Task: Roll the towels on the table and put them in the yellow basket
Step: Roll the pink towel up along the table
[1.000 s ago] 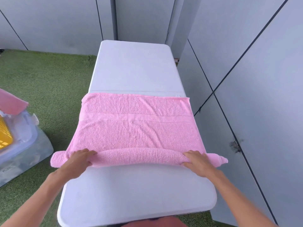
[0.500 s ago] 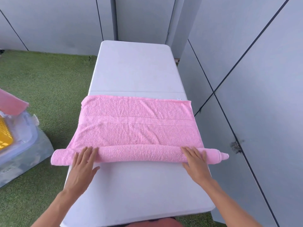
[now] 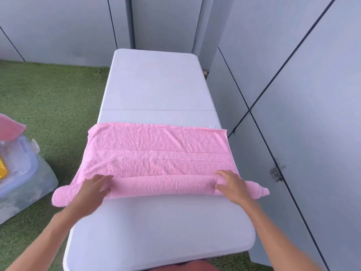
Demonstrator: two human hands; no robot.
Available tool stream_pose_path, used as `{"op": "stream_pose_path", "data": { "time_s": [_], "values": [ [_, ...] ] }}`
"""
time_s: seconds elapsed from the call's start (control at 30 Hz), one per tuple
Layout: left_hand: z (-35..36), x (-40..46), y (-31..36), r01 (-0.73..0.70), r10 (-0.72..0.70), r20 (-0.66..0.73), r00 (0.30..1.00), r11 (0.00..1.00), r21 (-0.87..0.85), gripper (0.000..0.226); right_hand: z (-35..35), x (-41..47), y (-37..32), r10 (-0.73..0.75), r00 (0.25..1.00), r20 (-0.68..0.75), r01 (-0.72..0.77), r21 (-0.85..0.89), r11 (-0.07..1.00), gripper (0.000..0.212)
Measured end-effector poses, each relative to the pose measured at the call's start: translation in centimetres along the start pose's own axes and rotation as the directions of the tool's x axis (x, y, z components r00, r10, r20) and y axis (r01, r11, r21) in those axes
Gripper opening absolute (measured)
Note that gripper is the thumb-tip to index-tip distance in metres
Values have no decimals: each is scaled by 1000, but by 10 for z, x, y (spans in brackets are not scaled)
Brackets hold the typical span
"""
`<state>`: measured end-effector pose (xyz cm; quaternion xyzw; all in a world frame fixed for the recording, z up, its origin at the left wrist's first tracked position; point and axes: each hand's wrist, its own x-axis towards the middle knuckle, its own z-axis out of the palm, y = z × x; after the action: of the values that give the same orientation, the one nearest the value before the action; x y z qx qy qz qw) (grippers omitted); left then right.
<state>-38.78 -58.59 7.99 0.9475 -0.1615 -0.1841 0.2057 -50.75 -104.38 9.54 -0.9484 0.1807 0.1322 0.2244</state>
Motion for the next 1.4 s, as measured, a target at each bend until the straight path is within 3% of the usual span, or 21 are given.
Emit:
{"op": "stream_pose_path", "data": {
  "time_s": [0.07, 0.1, 0.17, 0.27, 0.33, 0.43, 0.53, 0.6, 0.63, 0.7, 0.77, 0.8, 0.93, 1.07, 1.13, 1.2, 1.27, 1.3, 1.37, 1.4],
  "values": [
    [18, -11, 4, -58, 89, -221, 971, 988, 143, 41, 12, -11, -2, -76, 980, -184, 63, -77, 995, 39],
    [28, -18, 6, -80, 137, -258, 956, 972, 220, 45, 16, -18, -6, -91, 974, -207, 67, -124, 990, 44],
    [41, -27, 12, -109, 183, -221, 958, 944, 312, 65, 26, -28, -9, -70, 989, -131, 39, -226, 973, 58],
    [38, -17, 17, -53, 123, -205, 971, 948, 315, 77, 31, -28, -10, -61, 998, -28, 48, -327, 944, 73],
    [28, -9, 21, -19, 96, -210, 973, 941, 338, 66, 30, -25, -10, -109, 991, -75, 76, -355, 932, 66],
    [18, -8, 21, -36, 76, -90, 993, 924, 380, 47, 23, -19, -8, -165, 980, -112, 108, -397, 912, 54],
    [8, -9, 12, -18, 5, 46, 999, 960, 281, 39, 2, -10, -8, -115, 982, 151, 169, -419, 892, 49],
    [1, -4, 3, -8, -9, 157, 988, 994, 106, 42, -14, 2, -9, -45, 952, 303, 147, -324, 934, 50],
    [-2, -1, 1, 2, -8, 167, 986, 999, 35, 42, -17, 9, -9, -36, 950, 310, 114, -239, 964, 50],
    [-2, 0, -1, 5, -4, 57, 998, 1000, -5, 38, -14, 16, -10, -62, 986, 152, 75, -80, 994, 47],
    [10, -7, -1, -52, 61, -166, 984, 997, 61, 34, -3, 14, -13, -100, 990, -97, 100, -11, 995, 41],
    [18, -14, -2, -81, 110, -234, 966, 989, 127, 37, 2, 11, -13, -120, 982, -146, 119, -12, 993, 42],
    [41, -30, -8, -151, 212, -230, 950, 955, 256, 70, 16, -2, -8, -115, 993, -17, 108, -238, 965, 70],
    [40, -10, -12, -122, 179, -234, 956, 964, 238, 67, 14, 4, -17, -93, 994, -58, 68, -338, 939, 56],
    [22, 6, -13, -120, 158, -149, 976, 965, 231, 59, 11, 8, -16, -65, 998, 9, 64, -355, 933, 50],
    [3, 23, -16, -113, 106, 49, 993, 980, 161, 54, 0, 15, -13, -40, 989, 144, 87, -335, 938, 45],
    [-13, 31, -19, -70, 51, 225, 973, 995, 76, 54, -15, 21, -14, -16, 955, 297, 89, -232, 969, 41],
    [-16, 31, -18, -64, 58, 226, 972, 998, 23, 55, -21, 24, -16, -21, 940, 340, 85, -174, 981, 42],
    [-15, 26, -14, -121, 121, -3, 993, 992, -31, 55, -22, 24, -15, -17, 952, 306, 33, -50, 998, 48],
    [-11, 20, -13, -168, 166, -146, 975, 986, 4, 51, -19, 21, -14, -22, 978, 209, 20, 11, 1000, 50]
  ]
}}
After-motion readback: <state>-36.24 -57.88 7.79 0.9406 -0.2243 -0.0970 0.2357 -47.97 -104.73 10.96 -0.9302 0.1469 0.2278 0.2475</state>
